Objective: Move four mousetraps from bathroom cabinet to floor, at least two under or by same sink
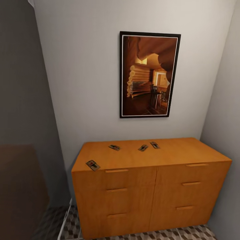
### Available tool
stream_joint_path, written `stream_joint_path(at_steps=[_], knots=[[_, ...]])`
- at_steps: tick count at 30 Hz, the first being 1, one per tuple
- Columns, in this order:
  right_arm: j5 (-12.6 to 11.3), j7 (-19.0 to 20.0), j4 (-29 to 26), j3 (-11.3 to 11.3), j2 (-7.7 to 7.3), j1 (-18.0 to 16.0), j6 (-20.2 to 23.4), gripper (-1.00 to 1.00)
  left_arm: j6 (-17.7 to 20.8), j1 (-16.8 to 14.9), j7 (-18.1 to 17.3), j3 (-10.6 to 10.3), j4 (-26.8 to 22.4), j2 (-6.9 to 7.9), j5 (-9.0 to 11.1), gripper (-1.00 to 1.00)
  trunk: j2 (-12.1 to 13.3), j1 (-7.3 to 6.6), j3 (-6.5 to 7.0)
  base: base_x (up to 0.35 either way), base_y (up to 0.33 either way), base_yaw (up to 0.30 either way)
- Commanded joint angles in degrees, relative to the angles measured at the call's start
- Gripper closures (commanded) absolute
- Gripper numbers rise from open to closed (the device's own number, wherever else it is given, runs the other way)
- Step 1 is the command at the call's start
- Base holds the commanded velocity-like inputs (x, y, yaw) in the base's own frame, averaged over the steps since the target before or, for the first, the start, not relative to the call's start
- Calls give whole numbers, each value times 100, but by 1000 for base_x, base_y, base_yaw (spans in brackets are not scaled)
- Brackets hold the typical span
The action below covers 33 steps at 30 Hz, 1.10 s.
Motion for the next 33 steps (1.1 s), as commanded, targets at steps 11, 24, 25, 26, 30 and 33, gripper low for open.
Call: stream_joint_path(at_steps=[11,24,25,26,30,33], knots=[[8,-5,2,4,0,2,-19,-100,-16,1,-5,5,-4,-5,6,-100,-2,3,-4,180,0,0],[9,-7,2,4,0,1,-19,-100,-20,1,-5,-1,-4,-6,6,-100,-2,3,-4,24,0,0],[9,-6,2,4,0,0,-19,-100,-20,1,-5,-1,-4,-6,6,-100,-2,3,-4,5,0,0],[9,-7,2,4,0,1,-19,-100,-20,1,-5,-2,-4,-6,6,-100,-2,3,-4,4,0,0],[10,-8,2,4,0,1,-16,-100,-20,1,-5,-2,-4,-6,6,-100,-2,3,-4,2,0,0],[2,-7,2,0,-5,1,-14,-100,-20,1,-5,-2,-4,-6,6,-100,-2,3,-4,1,0,0]])
